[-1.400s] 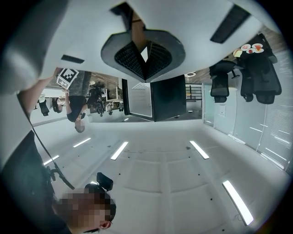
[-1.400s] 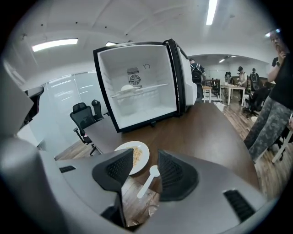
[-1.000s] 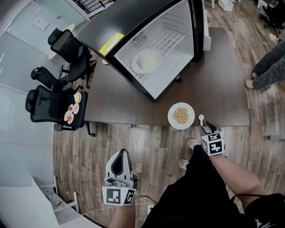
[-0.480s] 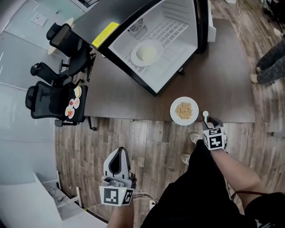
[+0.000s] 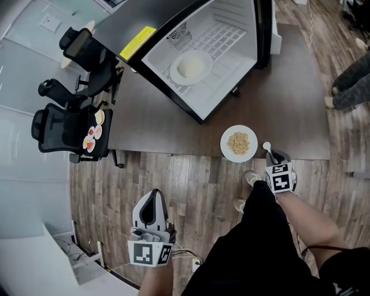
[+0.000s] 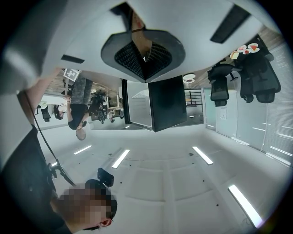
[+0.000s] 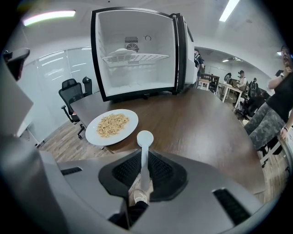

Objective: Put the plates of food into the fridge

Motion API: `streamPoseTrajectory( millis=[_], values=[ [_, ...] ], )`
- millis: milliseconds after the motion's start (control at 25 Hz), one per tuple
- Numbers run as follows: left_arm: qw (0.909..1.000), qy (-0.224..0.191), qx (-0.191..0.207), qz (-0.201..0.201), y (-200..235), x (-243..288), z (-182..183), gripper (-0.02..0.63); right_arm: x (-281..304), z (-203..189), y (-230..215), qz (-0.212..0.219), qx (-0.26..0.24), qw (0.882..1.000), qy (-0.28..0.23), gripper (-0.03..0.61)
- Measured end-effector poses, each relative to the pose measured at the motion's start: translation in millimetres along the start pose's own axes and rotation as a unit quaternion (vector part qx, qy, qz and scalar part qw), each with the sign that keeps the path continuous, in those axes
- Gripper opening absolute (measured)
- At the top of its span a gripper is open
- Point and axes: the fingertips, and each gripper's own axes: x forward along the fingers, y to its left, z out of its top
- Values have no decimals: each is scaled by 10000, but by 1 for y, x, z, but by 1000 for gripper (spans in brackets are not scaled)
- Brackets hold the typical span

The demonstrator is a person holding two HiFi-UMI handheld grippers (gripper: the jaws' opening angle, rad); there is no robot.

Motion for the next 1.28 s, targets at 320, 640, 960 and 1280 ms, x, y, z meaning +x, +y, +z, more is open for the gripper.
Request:
streamPoseTrajectory(
  millis=[320, 640, 960, 1280],
  values=[
    [9999, -108, -79, 72, -1, 5, 5, 3, -8, 13, -7, 56, -43, 10000, -30, 49],
    [9993, -242, -210, 179, -4, 18, 17, 3, -17, 53, -21, 169, -153, 9995, -201, 49],
    [9983, -353, -305, 347, 0, 45, 35, 3, -20, 120, -27, 478, -75, 9977, -465, 49],
    [9969, -508, -410, 435, 4, 82, 56, 3, -19, 189, -38, 671, -232, 9948, -732, 49]
  ],
)
